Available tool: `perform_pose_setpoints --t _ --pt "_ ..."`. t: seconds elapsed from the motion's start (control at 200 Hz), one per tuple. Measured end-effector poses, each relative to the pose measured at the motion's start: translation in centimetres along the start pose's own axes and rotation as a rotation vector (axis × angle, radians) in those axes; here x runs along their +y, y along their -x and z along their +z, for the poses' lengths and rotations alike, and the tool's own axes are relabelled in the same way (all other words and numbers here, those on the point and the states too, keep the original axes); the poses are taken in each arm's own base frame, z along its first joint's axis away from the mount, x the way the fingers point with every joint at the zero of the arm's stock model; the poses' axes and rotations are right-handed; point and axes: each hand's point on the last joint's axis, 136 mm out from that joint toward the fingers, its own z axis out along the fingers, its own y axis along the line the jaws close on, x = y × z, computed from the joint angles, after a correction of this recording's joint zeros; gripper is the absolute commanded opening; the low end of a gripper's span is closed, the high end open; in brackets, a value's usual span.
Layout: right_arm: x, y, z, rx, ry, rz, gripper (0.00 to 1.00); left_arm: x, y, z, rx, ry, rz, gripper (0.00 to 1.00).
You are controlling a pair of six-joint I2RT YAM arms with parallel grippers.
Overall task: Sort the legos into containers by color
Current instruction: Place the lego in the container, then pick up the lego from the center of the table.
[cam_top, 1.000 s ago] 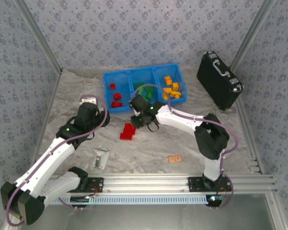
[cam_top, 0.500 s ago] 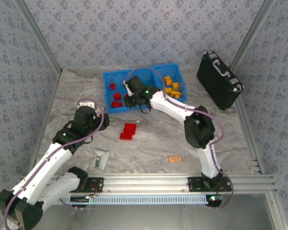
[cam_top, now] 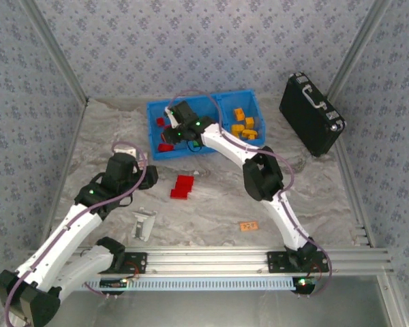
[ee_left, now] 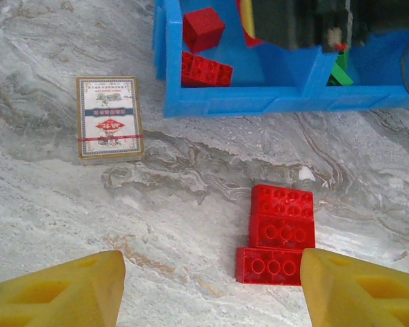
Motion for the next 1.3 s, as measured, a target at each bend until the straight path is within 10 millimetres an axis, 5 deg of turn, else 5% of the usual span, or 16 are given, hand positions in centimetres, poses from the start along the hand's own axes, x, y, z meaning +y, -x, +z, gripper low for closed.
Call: perform_pose_setpoints --t 0.195,0.455,0.845,1.015,1.3 --pt "0.5 1.3 1.1 -0.029 0.029 -0.019 0.67 -0.6 -1.1 0.3 0.047 -0.014 0.02 0.72" --pt "0.4 1.2 0.5 -0.033 0.036 -0.03 0.71 -3.1 -4.4 2.2 0.162 -0.036 0.146 0.77" --pt "-3.5 3.8 -7.3 -0.056 0.043 0.027 0.78 -6.1 -9.1 6.7 0.269 -0.016 0.347 0.88" --pt "-3.3 5.7 -11.3 -0.107 0.057 0.002 0.79 -6.0 -10.7 8.3 0.324 0.038 0.391 0.89" --pt "-5.1 4.1 -13.6 -0.079 0.031 0.006 0.79 -6.3 -11.8 10.0 0.365 0.088 0.379 0.96"
